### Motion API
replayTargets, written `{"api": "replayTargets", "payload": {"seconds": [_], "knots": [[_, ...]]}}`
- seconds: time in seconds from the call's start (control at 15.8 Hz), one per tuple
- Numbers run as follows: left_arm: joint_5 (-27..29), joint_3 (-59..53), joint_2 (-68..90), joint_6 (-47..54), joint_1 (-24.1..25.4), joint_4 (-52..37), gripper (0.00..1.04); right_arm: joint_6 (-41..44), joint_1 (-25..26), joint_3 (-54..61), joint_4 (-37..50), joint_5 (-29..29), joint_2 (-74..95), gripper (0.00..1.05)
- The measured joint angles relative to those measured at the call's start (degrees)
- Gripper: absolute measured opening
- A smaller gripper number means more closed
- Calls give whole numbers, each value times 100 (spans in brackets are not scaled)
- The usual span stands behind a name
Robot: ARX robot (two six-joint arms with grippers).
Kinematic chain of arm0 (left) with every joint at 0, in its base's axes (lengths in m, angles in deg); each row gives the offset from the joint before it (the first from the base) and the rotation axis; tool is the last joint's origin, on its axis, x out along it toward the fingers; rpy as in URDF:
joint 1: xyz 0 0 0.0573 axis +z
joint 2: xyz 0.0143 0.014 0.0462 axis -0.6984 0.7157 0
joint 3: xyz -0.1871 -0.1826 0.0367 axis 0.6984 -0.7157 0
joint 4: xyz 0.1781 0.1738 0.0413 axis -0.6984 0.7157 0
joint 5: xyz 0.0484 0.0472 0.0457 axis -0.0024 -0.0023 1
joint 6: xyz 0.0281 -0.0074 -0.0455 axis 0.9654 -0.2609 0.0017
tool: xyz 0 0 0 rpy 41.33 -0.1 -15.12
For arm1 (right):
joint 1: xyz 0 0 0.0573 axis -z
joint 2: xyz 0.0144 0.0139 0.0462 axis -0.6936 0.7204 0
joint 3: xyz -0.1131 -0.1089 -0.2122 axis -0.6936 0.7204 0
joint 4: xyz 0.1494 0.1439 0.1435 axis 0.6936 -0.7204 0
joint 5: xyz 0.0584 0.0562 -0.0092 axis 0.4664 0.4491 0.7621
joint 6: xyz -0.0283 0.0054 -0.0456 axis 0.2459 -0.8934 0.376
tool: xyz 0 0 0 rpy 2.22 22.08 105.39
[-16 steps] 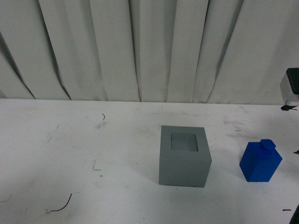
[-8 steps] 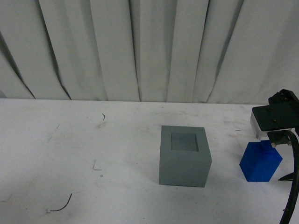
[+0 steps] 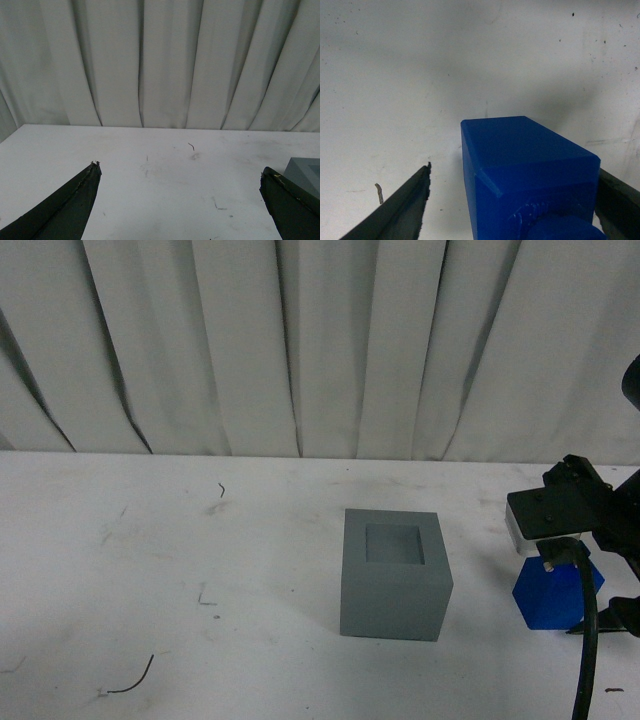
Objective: Insert blue part into gray base
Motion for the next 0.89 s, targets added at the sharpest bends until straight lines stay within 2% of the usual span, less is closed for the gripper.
{"api": "replayTargets", "payload": {"seconds": [0.32, 0.51, 0.89], "knots": [[0, 0, 0, 2, 0, 0, 98, 0, -2, -9, -15, -15, 0, 78], [0, 0, 0, 0, 0, 0, 98, 2, -4, -17, 7, -61, -4, 51], [0, 0, 0, 0, 0, 2, 98, -37, -46, -188, -595, -81, -125, 48]]}}
